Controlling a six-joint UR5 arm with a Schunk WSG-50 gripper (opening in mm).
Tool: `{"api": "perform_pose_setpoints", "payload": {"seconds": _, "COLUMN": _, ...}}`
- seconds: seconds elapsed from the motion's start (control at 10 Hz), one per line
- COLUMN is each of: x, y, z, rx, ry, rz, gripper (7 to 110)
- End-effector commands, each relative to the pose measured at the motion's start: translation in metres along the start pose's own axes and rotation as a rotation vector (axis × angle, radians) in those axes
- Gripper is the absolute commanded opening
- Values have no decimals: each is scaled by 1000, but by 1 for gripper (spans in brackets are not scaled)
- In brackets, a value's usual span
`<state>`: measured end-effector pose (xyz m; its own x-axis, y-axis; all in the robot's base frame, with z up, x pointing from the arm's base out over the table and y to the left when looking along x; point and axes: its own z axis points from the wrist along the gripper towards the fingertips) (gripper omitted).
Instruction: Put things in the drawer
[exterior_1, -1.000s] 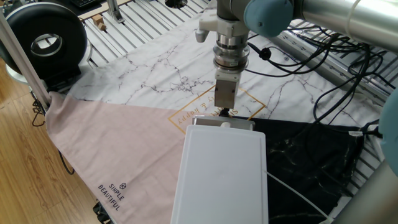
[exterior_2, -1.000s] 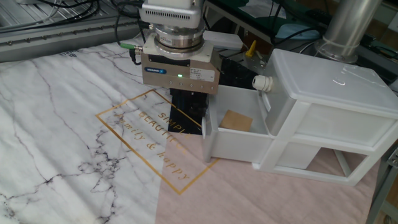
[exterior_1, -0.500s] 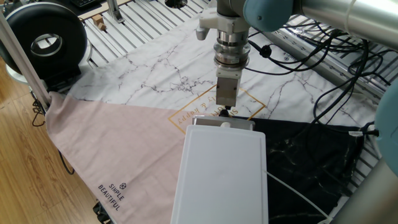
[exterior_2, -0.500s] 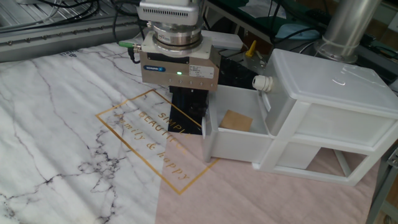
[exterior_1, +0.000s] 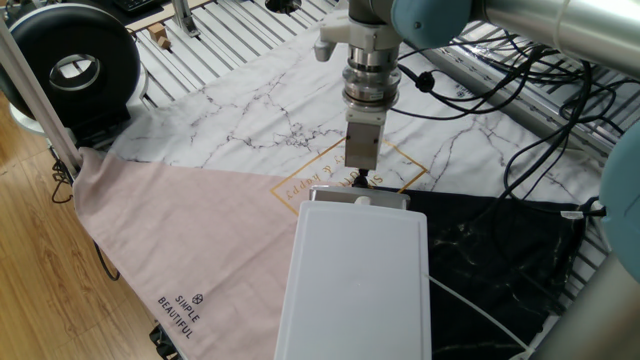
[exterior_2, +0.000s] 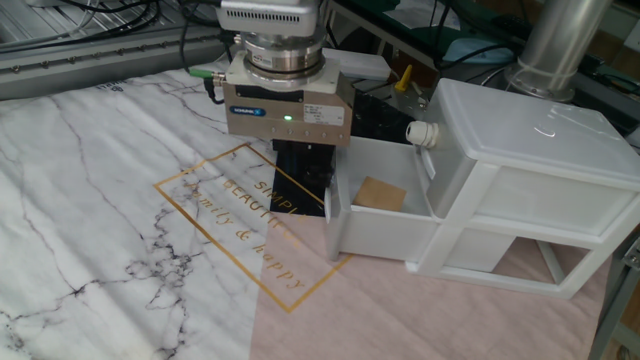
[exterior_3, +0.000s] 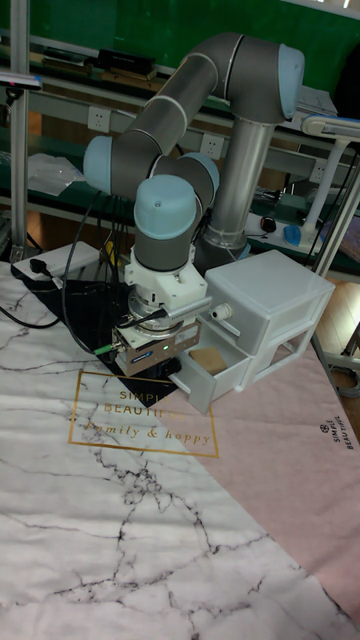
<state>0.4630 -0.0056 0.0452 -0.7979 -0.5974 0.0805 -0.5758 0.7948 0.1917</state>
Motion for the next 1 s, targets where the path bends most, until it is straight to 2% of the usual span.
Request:
{"api": "perform_pose_setpoints", "payload": {"seconds": 0.0, "x": -4, "y": 4, "z": 0, "rx": -19, "ry": -12, "rz": 8, "gripper": 7}}
{"api": "perform_pose_setpoints", "payload": {"seconds": 0.4, "x": -6, "y": 19, "z": 0, "rx": -74, "ry": -17, "rz": 20, "gripper": 7}}
{"api": "perform_pose_setpoints", "payload": {"seconds": 0.9, "x": -7, "y": 24, "z": 0, "rx": -98, "ry": -22, "rz": 23, "gripper": 7}}
